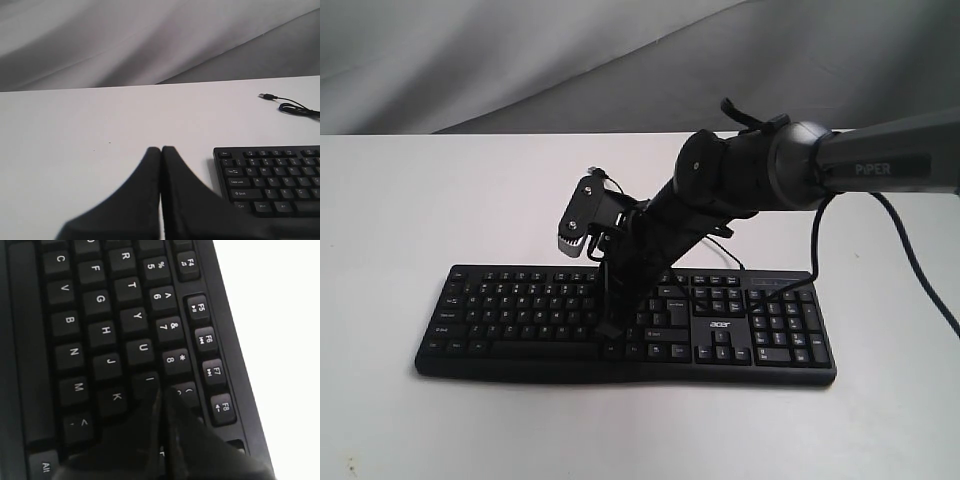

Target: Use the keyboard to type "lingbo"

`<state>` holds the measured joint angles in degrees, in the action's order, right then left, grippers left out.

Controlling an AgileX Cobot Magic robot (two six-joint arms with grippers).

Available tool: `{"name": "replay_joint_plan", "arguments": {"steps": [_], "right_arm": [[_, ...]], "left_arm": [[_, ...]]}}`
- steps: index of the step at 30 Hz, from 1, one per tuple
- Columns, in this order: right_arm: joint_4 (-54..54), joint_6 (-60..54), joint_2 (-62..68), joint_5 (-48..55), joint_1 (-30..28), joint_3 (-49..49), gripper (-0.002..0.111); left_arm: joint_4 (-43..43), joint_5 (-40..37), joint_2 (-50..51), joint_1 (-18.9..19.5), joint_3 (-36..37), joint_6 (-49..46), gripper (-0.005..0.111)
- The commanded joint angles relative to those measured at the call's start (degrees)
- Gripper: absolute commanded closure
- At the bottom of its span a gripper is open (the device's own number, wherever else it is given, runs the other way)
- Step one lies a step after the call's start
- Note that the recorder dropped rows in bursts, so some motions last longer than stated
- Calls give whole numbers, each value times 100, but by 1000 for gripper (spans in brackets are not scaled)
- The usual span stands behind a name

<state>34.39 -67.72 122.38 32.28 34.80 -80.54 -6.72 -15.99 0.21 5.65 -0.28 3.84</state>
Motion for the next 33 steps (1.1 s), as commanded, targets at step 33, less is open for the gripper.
{"name": "replay_joint_plan", "arguments": {"steps": [33], "right_arm": [[-40, -103, -148, -15, -17, 9, 108]], "left_arm": [[1, 72, -21, 6, 28, 12, 106]]}}
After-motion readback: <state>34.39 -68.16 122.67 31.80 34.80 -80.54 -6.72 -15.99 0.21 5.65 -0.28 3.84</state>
